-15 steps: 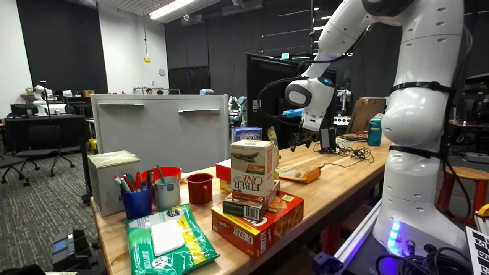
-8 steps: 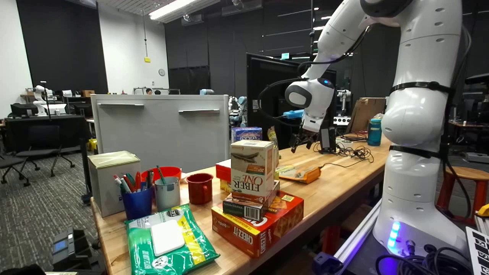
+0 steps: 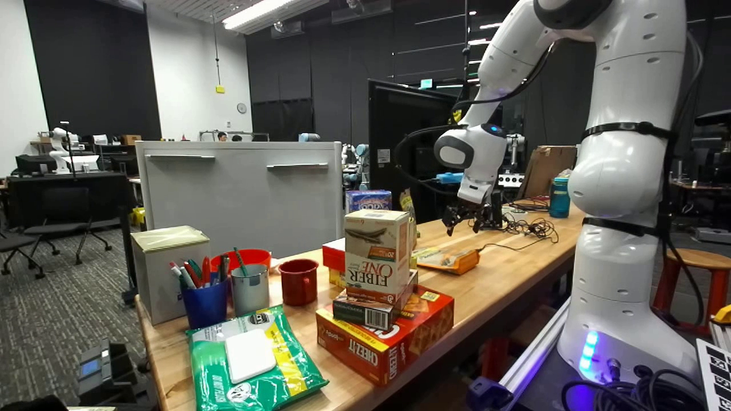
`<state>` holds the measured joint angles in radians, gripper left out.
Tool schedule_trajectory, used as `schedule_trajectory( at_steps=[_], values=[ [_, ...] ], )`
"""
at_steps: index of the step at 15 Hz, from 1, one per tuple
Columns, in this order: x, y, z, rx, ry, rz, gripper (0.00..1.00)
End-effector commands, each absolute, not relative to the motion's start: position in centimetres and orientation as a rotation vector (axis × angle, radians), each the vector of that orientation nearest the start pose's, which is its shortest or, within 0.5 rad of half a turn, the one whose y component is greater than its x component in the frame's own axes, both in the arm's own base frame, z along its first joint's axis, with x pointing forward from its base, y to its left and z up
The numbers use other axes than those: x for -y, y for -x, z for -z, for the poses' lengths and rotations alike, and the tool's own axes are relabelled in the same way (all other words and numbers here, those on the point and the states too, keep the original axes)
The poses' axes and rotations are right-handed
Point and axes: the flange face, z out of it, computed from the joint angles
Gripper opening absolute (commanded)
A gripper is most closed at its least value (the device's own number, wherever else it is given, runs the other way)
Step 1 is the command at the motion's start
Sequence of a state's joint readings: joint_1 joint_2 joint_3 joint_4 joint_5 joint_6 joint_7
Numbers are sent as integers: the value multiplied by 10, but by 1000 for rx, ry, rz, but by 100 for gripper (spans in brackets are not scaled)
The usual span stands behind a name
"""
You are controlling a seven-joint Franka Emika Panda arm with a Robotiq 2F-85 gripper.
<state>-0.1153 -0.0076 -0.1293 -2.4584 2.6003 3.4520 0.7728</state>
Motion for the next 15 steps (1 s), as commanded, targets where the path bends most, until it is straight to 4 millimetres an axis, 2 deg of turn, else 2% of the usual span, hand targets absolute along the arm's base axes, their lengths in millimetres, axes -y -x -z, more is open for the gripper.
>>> schedule_trajectory(
  at_steps=[1,3,8,10,12,15],
  values=[
    [128,-318,-296,-2562,-823,153,100],
    [122,-316,-303,-2516,-889,117,100],
    [91,-311,-302,-2457,-1057,3,100],
    [76,-307,-296,-2459,-1107,-41,100],
    [63,-300,-294,-2453,-1149,-91,100],
    [53,-297,-300,-2453,-1124,-145,100]
  ],
)
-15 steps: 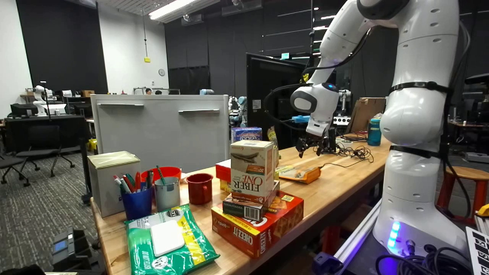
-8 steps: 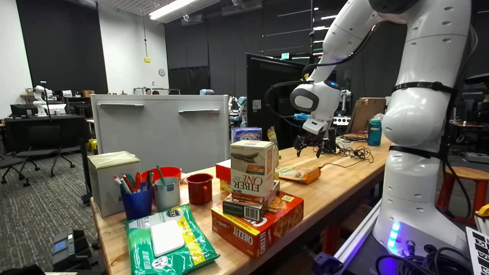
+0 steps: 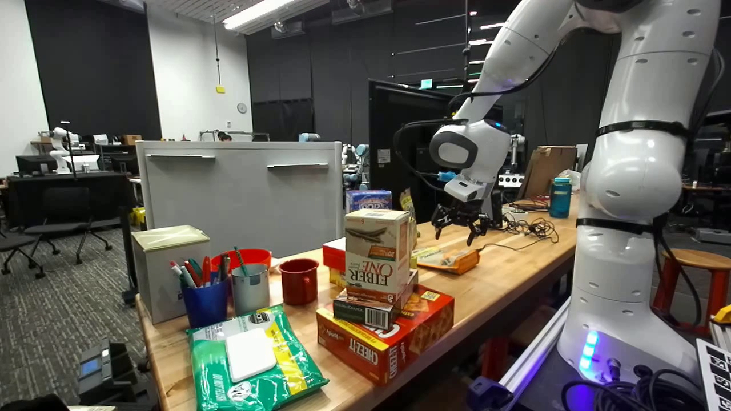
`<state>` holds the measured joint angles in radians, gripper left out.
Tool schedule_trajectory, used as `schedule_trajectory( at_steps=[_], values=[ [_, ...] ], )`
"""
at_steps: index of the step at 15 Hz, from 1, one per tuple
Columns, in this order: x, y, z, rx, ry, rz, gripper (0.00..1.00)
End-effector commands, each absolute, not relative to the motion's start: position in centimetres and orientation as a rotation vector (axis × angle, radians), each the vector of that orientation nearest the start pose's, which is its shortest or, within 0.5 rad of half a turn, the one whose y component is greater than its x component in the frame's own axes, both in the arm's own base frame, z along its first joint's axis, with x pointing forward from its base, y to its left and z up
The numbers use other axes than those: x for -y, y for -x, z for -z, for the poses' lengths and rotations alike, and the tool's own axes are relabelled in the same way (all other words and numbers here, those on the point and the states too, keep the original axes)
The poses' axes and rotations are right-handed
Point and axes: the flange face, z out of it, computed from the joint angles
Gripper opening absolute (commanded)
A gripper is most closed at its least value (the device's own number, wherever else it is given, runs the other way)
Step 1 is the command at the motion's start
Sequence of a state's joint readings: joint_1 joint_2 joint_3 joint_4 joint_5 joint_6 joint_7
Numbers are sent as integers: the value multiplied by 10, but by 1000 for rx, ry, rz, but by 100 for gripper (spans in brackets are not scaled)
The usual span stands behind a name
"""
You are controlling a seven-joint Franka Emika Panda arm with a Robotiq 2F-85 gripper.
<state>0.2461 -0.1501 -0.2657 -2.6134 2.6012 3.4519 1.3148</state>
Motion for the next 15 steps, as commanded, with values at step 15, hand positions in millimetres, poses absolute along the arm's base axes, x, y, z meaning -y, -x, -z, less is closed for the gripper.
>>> schedule_trajectory(
  at_steps=[15],
  values=[
    [18,-307,-348,-2505,-220,-372,100]
  ],
)
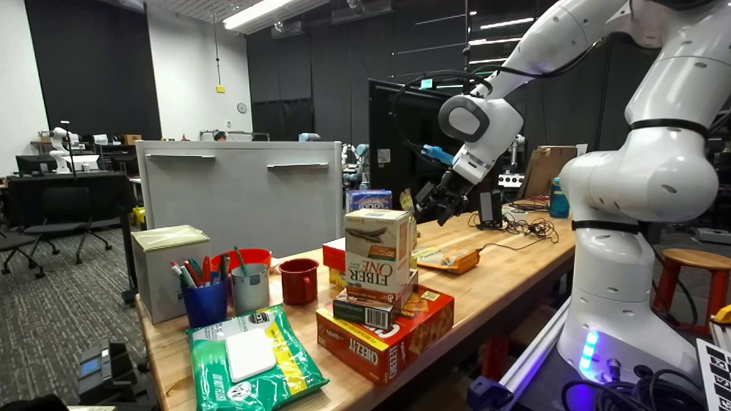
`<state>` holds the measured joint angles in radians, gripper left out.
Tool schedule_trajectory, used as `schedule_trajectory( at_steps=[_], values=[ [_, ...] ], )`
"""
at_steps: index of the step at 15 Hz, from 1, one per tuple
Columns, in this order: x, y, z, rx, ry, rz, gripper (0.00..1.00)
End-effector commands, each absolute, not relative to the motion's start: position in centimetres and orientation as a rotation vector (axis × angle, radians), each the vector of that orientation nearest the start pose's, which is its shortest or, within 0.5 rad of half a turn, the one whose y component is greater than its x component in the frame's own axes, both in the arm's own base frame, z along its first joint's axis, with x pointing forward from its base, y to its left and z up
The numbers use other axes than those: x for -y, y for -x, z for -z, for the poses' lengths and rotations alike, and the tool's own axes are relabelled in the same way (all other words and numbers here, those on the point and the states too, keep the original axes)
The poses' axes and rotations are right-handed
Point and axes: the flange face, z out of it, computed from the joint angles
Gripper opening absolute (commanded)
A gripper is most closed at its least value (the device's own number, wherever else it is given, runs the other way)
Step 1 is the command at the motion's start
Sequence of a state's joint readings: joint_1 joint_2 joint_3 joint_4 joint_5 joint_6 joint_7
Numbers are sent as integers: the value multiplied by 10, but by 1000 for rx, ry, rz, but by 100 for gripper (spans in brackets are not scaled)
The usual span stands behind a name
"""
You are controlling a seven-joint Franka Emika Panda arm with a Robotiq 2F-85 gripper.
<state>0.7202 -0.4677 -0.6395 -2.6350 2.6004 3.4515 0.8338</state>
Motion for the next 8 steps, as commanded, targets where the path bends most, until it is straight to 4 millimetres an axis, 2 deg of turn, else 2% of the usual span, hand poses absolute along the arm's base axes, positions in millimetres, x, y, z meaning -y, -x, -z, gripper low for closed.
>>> schedule_trajectory(
  at_steps=[1,8],
  values=[
    [15,-308,-348,-2503,-148,-371,100],
    [2,-310,-342,-2469,313,-321,100]
  ],
)
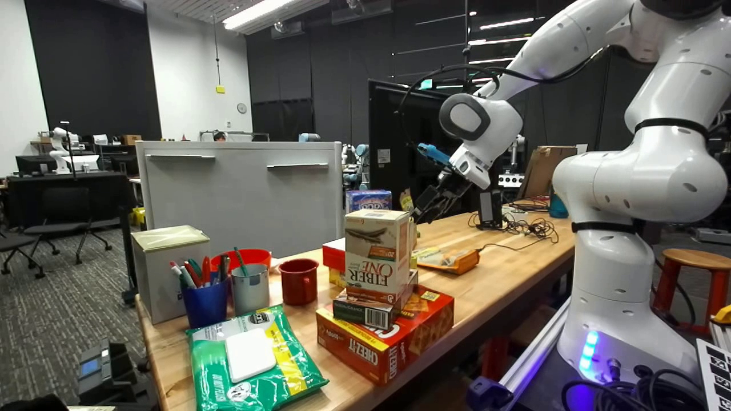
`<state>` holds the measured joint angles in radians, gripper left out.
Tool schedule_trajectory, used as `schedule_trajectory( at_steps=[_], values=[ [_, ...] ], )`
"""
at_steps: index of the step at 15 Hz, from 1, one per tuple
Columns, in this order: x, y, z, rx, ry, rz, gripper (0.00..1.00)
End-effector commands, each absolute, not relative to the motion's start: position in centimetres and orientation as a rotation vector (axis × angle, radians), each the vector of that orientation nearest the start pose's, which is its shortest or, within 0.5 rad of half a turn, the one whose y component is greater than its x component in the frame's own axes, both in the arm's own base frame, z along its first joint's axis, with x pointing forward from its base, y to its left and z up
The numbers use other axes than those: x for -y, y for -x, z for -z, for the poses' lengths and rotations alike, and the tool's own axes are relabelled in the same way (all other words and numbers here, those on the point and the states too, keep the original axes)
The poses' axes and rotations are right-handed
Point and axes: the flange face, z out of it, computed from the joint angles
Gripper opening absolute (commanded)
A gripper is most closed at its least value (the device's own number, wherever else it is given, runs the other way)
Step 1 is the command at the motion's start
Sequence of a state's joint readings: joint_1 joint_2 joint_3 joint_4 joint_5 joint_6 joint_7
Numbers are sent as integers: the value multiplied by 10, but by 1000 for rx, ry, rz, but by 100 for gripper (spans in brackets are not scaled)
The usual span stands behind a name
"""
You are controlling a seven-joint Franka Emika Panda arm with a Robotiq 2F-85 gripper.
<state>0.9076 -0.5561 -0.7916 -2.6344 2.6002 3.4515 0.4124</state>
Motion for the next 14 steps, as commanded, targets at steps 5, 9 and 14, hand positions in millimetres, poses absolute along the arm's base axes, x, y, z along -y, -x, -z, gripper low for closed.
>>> schedule_trajectory(
  at_steps=[5,9,14],
  values=[
    [-11,-309,-344,-2400,564,-285,100],
    [-18,-309,-351,-2338,701,-261,100],
    [-29,-301,-347,-2323,771,-285,100]
  ],
)
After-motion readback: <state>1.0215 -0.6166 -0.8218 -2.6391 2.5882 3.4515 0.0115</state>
